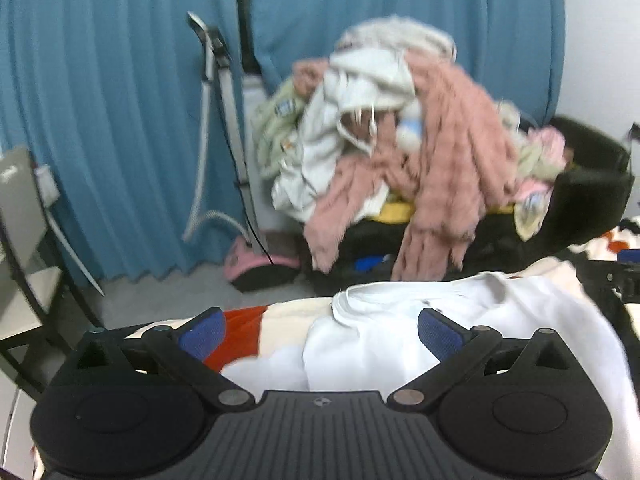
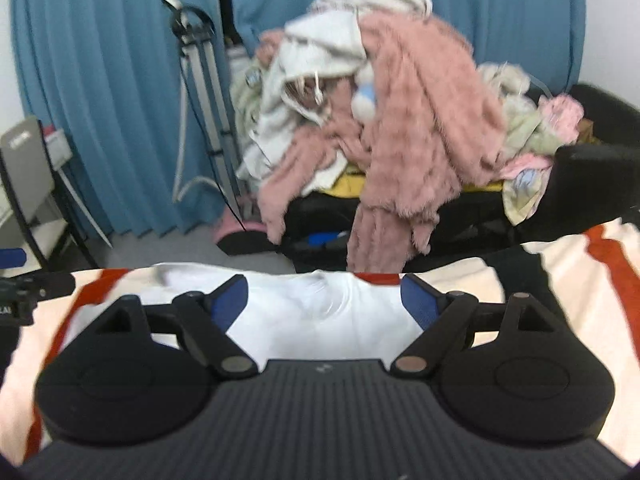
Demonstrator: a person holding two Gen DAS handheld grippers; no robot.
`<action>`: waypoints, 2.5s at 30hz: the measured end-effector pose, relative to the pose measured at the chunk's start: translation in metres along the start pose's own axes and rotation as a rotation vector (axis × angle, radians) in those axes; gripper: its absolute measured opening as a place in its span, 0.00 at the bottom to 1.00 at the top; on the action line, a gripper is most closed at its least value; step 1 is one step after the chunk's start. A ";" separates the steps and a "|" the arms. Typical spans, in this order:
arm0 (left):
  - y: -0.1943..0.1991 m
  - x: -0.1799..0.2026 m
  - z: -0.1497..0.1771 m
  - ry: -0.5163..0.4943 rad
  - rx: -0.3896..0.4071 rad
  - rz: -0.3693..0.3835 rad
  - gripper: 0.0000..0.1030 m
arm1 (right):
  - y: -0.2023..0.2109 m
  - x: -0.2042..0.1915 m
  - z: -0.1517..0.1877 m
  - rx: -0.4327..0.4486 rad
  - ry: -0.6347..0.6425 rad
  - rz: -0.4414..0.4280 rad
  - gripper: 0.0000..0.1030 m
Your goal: Fold clothes
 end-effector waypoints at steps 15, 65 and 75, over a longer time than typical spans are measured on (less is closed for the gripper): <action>0.316 0.035 0.170 0.114 0.179 0.051 1.00 | 0.269 -0.027 0.143 0.170 -0.030 -0.035 0.82; 0.049 -0.095 0.199 0.635 0.057 -0.030 0.95 | 0.176 -0.002 0.265 0.134 -0.281 -0.029 0.81; -0.010 -0.082 0.166 0.404 0.016 -0.182 0.03 | 0.126 0.024 0.272 0.076 -0.388 -0.014 0.81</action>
Point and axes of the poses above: each gripper's, at about its wrist camera, not at the fingertips, and y roughly against the way its jaws point, x to its right, z to its underside, the point moved 6 cm from there along -y, roughly the way its jaws point, and after that the axes turned 2 degrees about z, right-handed, at the moved point
